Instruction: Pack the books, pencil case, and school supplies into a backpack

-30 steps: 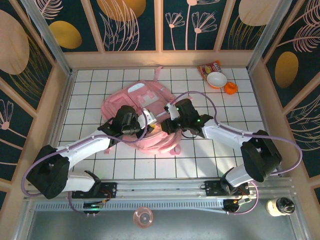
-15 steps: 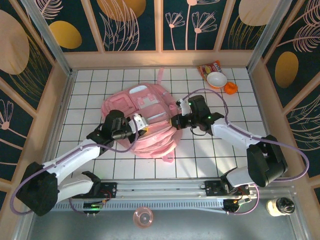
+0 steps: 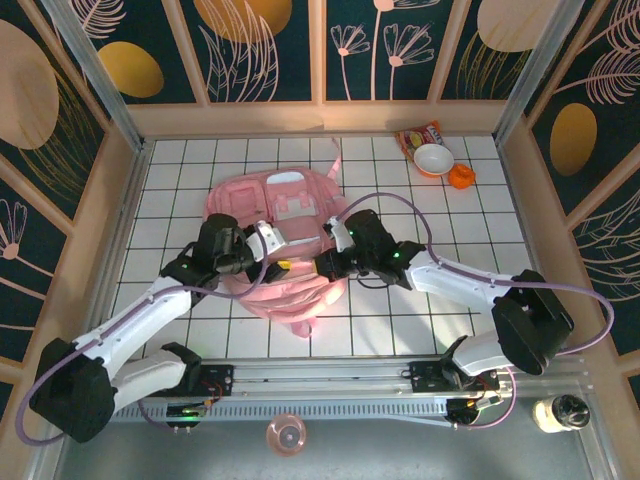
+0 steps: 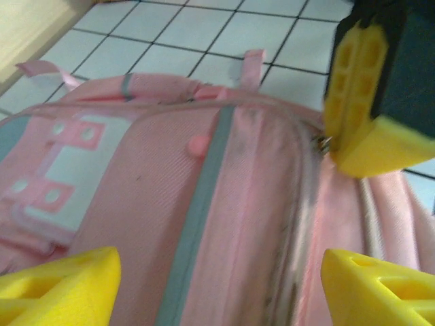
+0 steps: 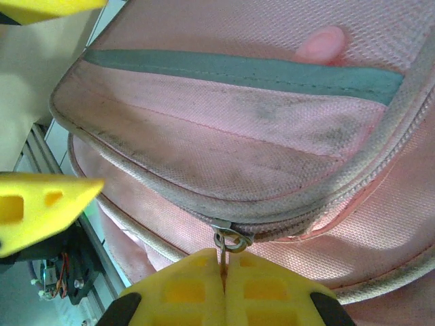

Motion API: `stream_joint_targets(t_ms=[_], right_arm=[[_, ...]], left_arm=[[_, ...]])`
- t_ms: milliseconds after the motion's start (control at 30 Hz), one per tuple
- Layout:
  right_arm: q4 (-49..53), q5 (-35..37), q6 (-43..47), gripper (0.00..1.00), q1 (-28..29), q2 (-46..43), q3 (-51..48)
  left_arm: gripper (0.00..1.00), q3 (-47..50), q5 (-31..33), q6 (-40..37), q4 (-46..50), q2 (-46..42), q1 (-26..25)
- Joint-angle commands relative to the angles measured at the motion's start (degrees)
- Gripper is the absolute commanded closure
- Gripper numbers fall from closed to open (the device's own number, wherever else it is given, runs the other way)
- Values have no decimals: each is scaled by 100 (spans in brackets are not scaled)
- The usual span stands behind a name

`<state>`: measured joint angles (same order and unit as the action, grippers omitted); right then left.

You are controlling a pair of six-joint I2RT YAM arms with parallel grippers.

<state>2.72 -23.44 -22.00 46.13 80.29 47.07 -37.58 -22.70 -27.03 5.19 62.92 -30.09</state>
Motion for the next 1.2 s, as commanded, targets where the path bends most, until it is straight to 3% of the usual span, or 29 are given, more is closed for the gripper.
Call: stream_joint_targets(t_ms=[0,67,167,233,333,400,533,733,833,900,933,1033,1067,1100,1133,1167], right_arm=[[-180,-34,-37,100,37,-163,-14],[-101,-12,25,100,37,-162,12],[18,28,112,100,-5,-193,19],[106,77,159,100,-116,-217,-12],[435,331,222,100,-571,-220,-105],[692,513,362,100,-1053,-211,-198],[668,446,717,100,-1817,-82,-209],[293,324,978,100,-2027,518,384],[167,428,898,100,-2106,696,532],[149,557,841,100,-2235,636,499],[144,654,805,100,-2336,566,450],[167,751,783,100,-2700,310,298],[173,761,810,93,-2834,206,241],[174,750,871,78,-2950,111,202],[177,740,958,62,-3074,17,159],[180,817,1028,53,-3235,-85,102]], left_arm=[[23,-279,-201,-293,52,490,-383],[25,-498,71,-407,20,841,-569],[38,-837,445,-442,-79,1308,-648],[53,-976,434,-558,-93,1467,-651],[89,-979,188,-834,36,1427,-652],[100,-853,45,-1029,106,1255,-648],[100,-672,-734,-1385,285,913,-649],[100,-718,-1488,-1782,628,932,-649],[100,-716,-1511,-1806,547,963,-650],[100,-680,-1144,-1696,336,990,-649],[93,-627,-860,-1529,108,984,-640],[49,-539,-284,-762,-716,914,-591],[35,-553,-290,-506,-878,881,-564],[4,-572,-241,-270,-1001,840,-565],[1,-570,-122,26,-1141,788,-547],[1,-514,101,332,-1351,693,-519]])
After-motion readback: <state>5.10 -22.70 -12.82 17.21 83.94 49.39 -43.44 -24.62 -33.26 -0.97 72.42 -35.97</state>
